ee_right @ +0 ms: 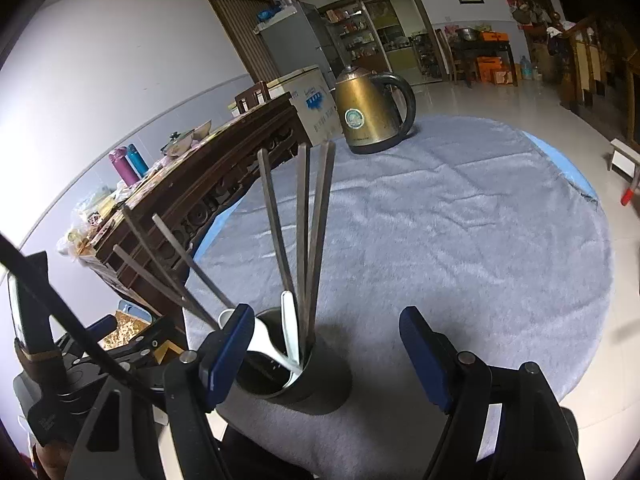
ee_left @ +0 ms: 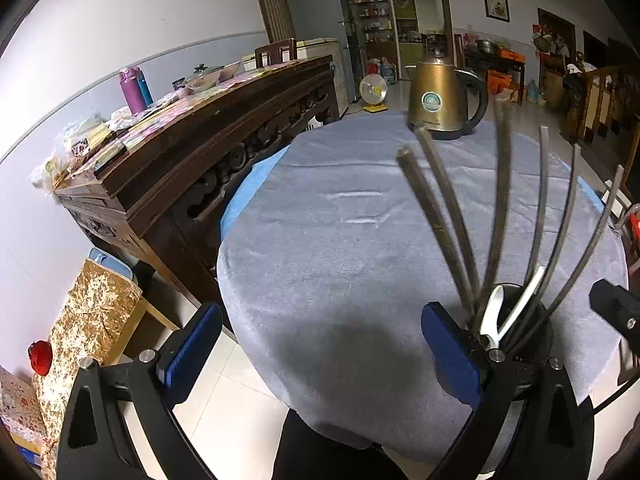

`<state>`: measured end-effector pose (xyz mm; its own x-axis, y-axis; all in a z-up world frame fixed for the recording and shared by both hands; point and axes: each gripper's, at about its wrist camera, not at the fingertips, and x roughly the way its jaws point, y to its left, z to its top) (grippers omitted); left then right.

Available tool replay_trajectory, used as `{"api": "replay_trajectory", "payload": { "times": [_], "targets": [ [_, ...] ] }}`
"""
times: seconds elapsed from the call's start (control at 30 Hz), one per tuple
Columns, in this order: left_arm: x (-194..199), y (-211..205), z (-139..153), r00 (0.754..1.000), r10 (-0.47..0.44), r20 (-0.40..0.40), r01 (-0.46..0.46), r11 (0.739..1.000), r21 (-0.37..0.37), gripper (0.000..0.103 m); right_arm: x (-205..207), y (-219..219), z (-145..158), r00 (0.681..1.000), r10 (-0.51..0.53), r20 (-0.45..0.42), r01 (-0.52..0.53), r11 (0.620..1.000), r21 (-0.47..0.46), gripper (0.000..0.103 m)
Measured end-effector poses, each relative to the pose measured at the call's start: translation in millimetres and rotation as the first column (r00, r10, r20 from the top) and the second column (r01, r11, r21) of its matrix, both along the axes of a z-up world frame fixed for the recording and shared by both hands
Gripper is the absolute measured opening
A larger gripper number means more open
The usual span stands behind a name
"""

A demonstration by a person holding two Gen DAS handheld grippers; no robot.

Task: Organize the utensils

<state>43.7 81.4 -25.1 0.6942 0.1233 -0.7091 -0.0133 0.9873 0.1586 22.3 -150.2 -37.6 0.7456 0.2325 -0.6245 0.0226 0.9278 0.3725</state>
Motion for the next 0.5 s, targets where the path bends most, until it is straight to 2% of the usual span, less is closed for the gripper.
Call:
{"api": "replay_trajectory", "payload": {
  "times": [0.2, 0.5],
  "targets": [
    [-22.3, -3.1, 14.8, 0.999, -0.024, 0.036, 0.024, 1.000, -0.001, 0.100, -18.0, 5.2, 7.5, 1.000, -0.008, 0.019, 0.009, 1.000, -0.015, 0.078],
    [-60.2, -4.2, 39.0, 0.993, -0.055, 0.102, 0.057, 0.998, -0.013, 0.100, -69.6, 8.6, 33.8, 0.996, -0.041, 0.076, 0.046, 0.997, -0.057, 0.078]
  ]
}}
